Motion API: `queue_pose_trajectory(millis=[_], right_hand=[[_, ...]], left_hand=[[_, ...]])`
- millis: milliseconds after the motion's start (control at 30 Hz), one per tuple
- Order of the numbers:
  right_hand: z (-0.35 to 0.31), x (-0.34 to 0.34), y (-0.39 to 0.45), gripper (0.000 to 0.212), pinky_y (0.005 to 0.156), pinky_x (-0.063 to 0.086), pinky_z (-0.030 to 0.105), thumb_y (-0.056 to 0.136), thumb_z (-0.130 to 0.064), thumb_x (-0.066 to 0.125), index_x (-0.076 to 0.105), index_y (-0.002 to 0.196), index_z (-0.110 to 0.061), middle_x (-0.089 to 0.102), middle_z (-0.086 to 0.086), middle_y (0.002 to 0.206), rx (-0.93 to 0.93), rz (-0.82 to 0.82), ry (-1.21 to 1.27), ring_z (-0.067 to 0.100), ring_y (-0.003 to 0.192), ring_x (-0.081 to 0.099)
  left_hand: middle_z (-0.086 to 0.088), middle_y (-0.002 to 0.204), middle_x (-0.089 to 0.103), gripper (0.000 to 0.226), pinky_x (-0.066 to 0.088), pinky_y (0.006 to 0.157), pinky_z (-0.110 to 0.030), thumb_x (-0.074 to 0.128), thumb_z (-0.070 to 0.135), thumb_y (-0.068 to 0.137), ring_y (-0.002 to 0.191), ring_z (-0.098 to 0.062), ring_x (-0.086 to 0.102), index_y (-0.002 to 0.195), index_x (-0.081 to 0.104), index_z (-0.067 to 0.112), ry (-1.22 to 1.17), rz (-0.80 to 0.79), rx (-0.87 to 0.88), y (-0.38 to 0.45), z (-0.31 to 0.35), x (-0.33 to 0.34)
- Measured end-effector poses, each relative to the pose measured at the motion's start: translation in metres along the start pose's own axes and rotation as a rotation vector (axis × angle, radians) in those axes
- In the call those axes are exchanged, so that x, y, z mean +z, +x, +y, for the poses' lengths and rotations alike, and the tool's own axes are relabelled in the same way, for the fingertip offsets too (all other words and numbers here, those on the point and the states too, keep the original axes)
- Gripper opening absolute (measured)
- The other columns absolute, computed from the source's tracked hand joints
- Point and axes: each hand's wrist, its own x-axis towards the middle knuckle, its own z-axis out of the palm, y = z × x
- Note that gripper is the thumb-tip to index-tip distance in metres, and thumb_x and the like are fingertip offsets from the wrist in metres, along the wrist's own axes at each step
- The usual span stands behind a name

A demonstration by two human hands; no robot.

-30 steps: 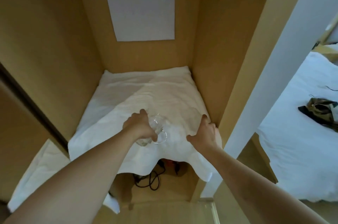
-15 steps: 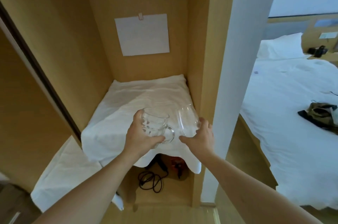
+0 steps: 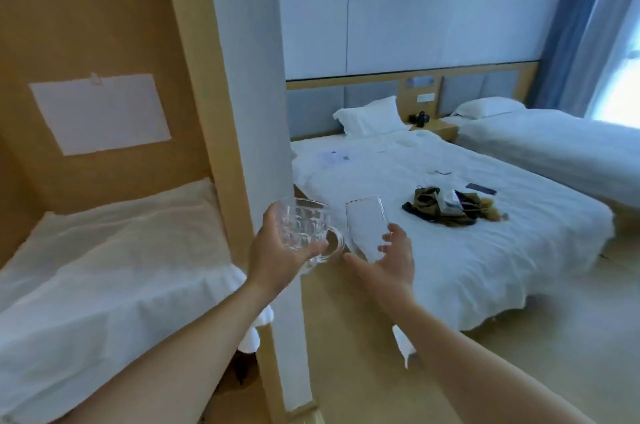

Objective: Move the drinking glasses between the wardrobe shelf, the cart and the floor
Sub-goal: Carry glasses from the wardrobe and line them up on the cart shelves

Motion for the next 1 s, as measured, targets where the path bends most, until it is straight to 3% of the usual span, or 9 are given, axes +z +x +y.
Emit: queue_pose_trajectory(millis=[67,167,333,400,500,567,800,933,1000], right_hand=[[0.017,-0.037,0.007,0.097,0.087,0.054,0.033,0.06,-0.044,0.091,0.039,0.141,-0.028,0.048,-0.009,0.119,0.025,0.092,0.004,0.01,0.1,0.058],[0.04,-0.084,0.013,0.1,0.085,0.051,0.028,0.064,-0.041,0.094,0.039,0.145,-0.021,0.051,-0.004,0.122,0.07,0.197,-0.014,0.011,0.1,0.057],[0.075,-0.149,0.016,0.102,0.093,0.053,0.036,0.064,-0.036,0.096,0.038,0.147,-0.019,0.054,-0.001,0.123,0.193,0.347,0.023,0.019,0.109,0.058],[0.087,-0.17,0.019,0.105,0.095,0.054,0.037,0.063,-0.036,0.096,0.037,0.148,-0.017,0.057,0.002,0.125,0.239,0.421,0.009,0.021,0.109,0.06],[0.104,-0.195,0.023,0.105,0.084,0.052,0.026,0.06,-0.038,0.097,0.039,0.146,-0.016,0.06,-0.002,0.118,0.283,0.547,-0.037,0.018,0.103,0.063],[0.111,-0.211,0.028,0.105,0.083,0.05,0.025,0.059,-0.04,0.097,0.04,0.144,-0.016,0.057,-0.005,0.115,0.309,0.635,-0.068,0.016,0.101,0.062],[0.129,-0.257,0.046,0.104,0.092,0.052,0.039,0.059,-0.04,0.097,0.04,0.143,-0.014,0.057,0.002,0.12,0.381,0.89,-0.119,0.02,0.101,0.06],[0.138,-0.266,0.037,0.105,0.093,0.052,0.039,0.064,-0.042,0.094,0.036,0.147,-0.017,0.053,-0.001,0.123,0.432,0.975,-0.127,0.018,0.105,0.057],[0.144,-0.269,0.03,0.107,0.091,0.05,0.034,0.065,-0.044,0.093,0.034,0.149,-0.017,0.053,-0.002,0.125,0.465,1.021,-0.145,0.016,0.105,0.056]], left_hand=[[0.038,0.111,0.06,0.092,0.049,0.073,-0.009,0.087,0.07,0.051,0.096,0.013,0.063,0.127,0.036,0.061,-0.016,-0.061,0.02,0.0,0.012,0.041],[0.029,0.113,0.066,0.083,0.056,0.075,-0.014,0.094,0.057,0.054,0.101,0.005,0.067,0.119,0.043,0.06,-0.112,-0.158,0.041,-0.001,0.025,0.098],[0.007,0.133,0.06,0.111,0.059,0.093,-0.039,0.089,0.069,0.049,0.112,-0.016,0.065,0.143,0.036,0.041,-0.12,-0.348,0.006,0.0,0.047,0.183],[0.004,0.136,0.057,0.116,0.057,0.095,-0.042,0.085,0.073,0.048,0.114,-0.019,0.064,0.146,0.031,0.041,-0.106,-0.423,0.034,0.003,0.055,0.215],[0.003,0.143,0.054,0.118,0.054,0.102,-0.044,0.082,0.073,0.048,0.124,-0.02,0.058,0.148,0.031,0.038,-0.13,-0.547,0.086,0.01,0.067,0.257],[0.003,0.142,0.056,0.118,0.051,0.104,-0.045,0.083,0.069,0.048,0.126,-0.021,0.058,0.149,0.033,0.034,-0.156,-0.63,0.11,0.017,0.075,0.285],[0.004,0.136,0.057,0.11,0.049,0.105,-0.043,0.091,0.058,0.058,0.122,-0.02,0.058,0.148,0.034,0.03,-0.19,-0.853,0.206,0.044,0.096,0.366],[0.016,0.12,0.055,0.107,0.045,0.086,-0.02,0.092,0.059,0.058,0.107,-0.009,0.058,0.145,0.034,0.034,-0.244,-0.933,0.214,0.047,0.099,0.4],[0.021,0.111,0.059,0.099,0.046,0.085,-0.02,0.093,0.058,0.058,0.1,-0.006,0.062,0.139,0.038,0.039,-0.261,-0.982,0.209,0.045,0.1,0.418]])
